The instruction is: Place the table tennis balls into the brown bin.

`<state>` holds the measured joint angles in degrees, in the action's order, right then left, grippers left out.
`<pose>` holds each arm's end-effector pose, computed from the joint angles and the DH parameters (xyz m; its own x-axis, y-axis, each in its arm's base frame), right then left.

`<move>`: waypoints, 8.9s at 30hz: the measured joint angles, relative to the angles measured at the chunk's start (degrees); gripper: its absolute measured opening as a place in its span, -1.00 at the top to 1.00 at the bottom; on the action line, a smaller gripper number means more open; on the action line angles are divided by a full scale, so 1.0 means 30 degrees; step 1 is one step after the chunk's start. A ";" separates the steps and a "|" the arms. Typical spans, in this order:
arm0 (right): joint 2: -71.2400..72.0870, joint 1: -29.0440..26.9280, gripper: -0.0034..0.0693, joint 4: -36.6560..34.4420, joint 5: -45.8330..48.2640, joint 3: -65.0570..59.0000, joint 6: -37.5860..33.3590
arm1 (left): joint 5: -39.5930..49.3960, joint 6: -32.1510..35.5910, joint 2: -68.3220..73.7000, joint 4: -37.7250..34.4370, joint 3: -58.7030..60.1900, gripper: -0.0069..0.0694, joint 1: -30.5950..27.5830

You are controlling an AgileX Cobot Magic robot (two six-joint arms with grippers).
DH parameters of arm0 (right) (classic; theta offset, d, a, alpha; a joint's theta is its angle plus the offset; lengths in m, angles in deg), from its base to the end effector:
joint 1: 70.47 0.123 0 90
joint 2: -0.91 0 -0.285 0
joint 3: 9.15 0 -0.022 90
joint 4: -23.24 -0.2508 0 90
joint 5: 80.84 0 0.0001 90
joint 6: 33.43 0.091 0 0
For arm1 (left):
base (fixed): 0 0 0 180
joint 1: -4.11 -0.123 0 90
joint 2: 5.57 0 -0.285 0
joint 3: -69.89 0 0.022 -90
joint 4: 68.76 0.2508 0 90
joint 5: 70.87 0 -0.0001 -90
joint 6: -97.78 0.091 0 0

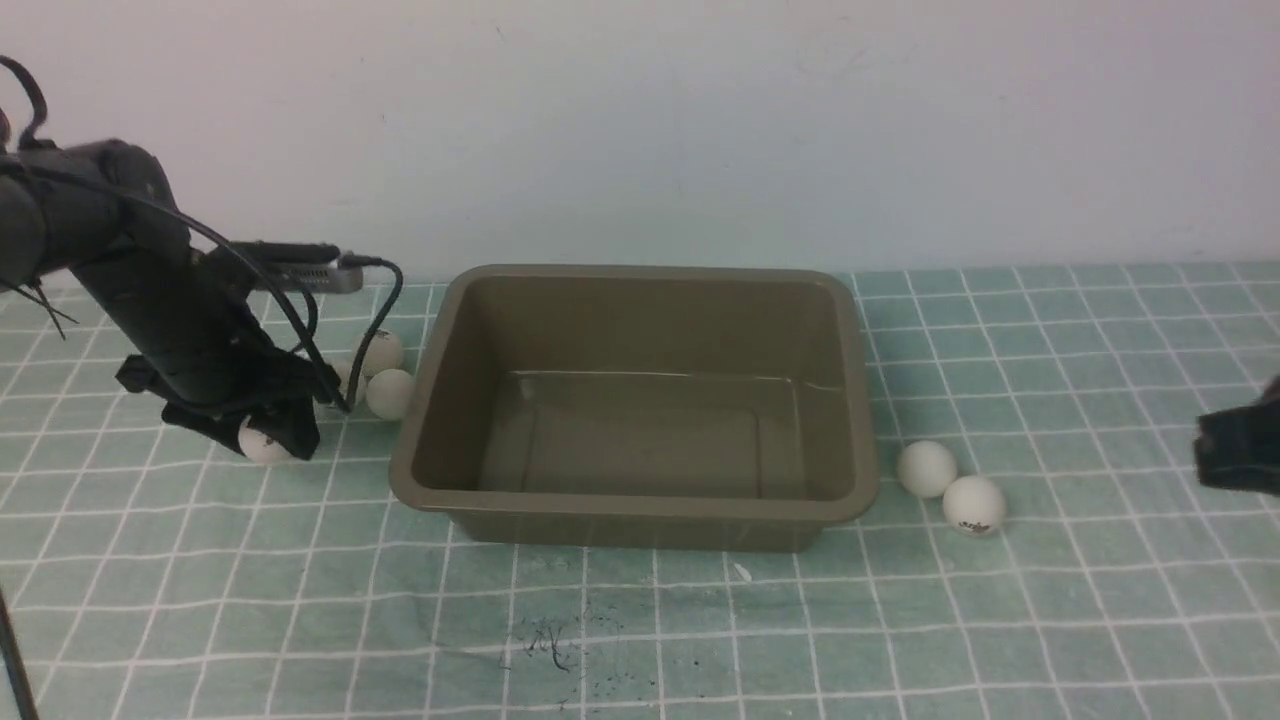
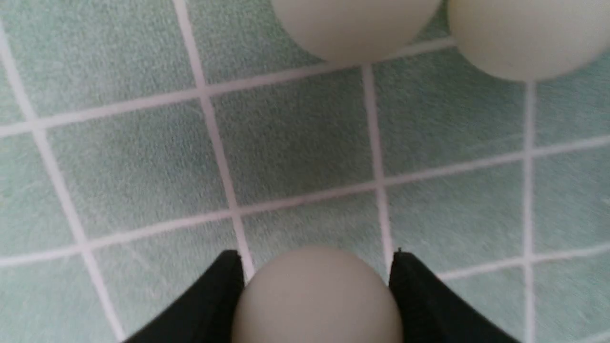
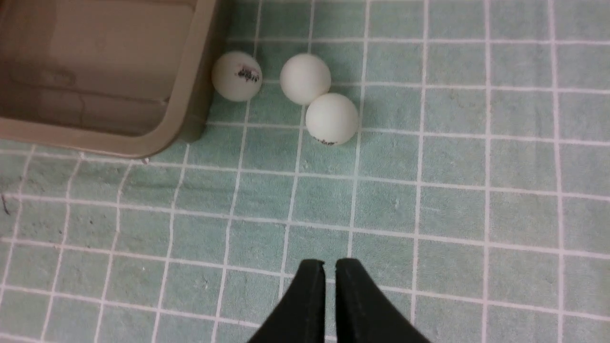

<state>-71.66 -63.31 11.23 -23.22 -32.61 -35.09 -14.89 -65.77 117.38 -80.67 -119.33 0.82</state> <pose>0.2032 0.0417 0.3105 -0.8985 -0.0292 -0.4380 -0.1263 0.9728 0.1943 0.4105 0.0080 0.1933 -0.9705 0.1108 -0.2142 0.1415 0.9809 -0.1337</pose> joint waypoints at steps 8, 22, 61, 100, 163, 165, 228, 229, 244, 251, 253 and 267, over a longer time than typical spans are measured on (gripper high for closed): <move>-0.8358 0.2020 -0.10 0.2799 -0.4138 0.1527 0.0737 | -0.0333 0.2964 -0.2875 -0.4367 -0.0273 -0.09 0.3304; -1.5020 0.2059 -0.36 0.2638 -0.4767 0.4728 0.0860 | 0.1100 -0.0782 -0.1202 -0.2247 -0.3170 -0.80 0.4488; -1.0192 0.2499 0.69 0.6463 0.1542 1.0197 0.2939 | 0.3041 -0.1469 0.4063 0.0520 -0.8240 -0.08 0.0121; -1.2335 0.2820 -0.05 -0.2231 -0.2120 1.0475 -0.1083 | 0.4869 -0.1770 0.3640 0.1052 -1.1230 0.59 0.0351; -1.5336 0.1720 -0.09 -0.3500 -0.4031 0.7481 -0.2615 | 0.4981 -0.4464 0.4011 0.2107 -1.2523 0.83 0.0574; -1.4088 0.1482 -0.09 -0.3772 -0.4180 0.7507 -0.2501 | 0.4981 -0.4263 0.3990 0.1746 -1.1208 0.83 0.0478; 0.6599 -0.2395 0.94 -0.2842 0.1812 0.1908 -0.3383 | 0.4723 -0.0586 0.0792 -0.2164 -0.8610 -0.10 0.4166; 0.7841 -0.2387 0.94 -0.2842 0.0841 0.0558 -0.3320 | 0.4743 -0.0135 0.0637 -0.2445 -0.8611 -0.10 0.5070; 1.9934 -0.2395 0.94 -0.3159 -1.0286 -1.0057 -0.3607 | 0.4735 -0.3440 0.2315 0.1802 -1.0325 -0.33 0.9464; 2.1833 -0.2395 0.95 -0.3301 -1.3678 -1.2225 -0.3607 | 0.4832 -0.4474 -0.3079 0.3422 -0.9132 0.78 0.9305; 2.1833 -0.2395 0.95 -0.3363 -1.3896 -1.2451 -0.3607 | 0.4889 -0.4617 -0.5726 0.3455 -0.7475 0.82 0.9288; 2.1833 -0.2395 0.95 -0.3459 -1.4002 -1.2501 -0.3607 | -0.3364 -0.4818 -2.3453 0.3436 0.9760 0.83 0.9271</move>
<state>-6.16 -70.50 0.85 -65.23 -70.11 -45.91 -24.99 -80.23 47.02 -70.36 -90.05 28.64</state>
